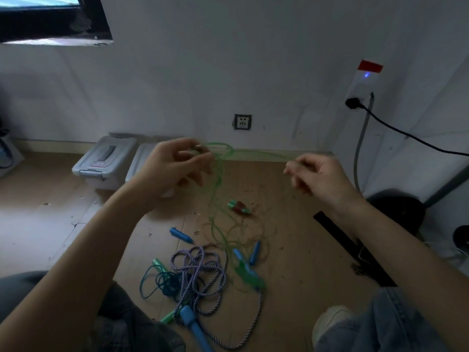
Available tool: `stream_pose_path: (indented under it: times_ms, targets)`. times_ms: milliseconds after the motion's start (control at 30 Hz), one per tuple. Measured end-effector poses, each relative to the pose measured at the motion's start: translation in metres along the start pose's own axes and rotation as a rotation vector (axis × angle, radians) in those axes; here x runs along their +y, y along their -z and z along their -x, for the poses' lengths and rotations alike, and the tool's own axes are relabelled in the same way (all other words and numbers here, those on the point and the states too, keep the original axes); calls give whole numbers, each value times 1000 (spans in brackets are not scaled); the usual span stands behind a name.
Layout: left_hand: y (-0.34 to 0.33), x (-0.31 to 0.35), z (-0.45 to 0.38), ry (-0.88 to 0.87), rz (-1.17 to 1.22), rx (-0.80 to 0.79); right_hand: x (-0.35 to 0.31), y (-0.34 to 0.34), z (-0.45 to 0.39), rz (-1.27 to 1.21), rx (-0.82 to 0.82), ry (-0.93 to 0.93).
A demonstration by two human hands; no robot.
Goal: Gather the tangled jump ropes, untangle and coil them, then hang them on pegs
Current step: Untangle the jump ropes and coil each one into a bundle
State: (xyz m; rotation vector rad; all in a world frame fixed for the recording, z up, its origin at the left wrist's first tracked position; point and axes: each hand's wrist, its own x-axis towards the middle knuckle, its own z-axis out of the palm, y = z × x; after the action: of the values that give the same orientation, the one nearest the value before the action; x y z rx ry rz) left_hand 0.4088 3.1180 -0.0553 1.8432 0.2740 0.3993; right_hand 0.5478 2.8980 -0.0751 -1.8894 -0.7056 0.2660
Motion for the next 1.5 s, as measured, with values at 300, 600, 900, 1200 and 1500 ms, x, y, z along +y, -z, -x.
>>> stream_pose_path:
  times_ms: [300, 600, 900, 1200, 1500]
  targets:
    - [-29, 5, 5, 27, -94, -292, -14, -33, 10, -183, -300, 124]
    - [-18, -11, 1, 27, -252, -203, -7, -18, -1, -843, -68, -294]
    - [-30, -18, 4, -16, -633, -241, -8, -8, -6, -1043, -128, -437]
    - [-23, -13, 10, 77, -59, -293, -1, -7, -5, -712, 4, -436]
    - [-35, -10, 14, 106, 95, -397, -9, -16, 13, 216, -19, 157]
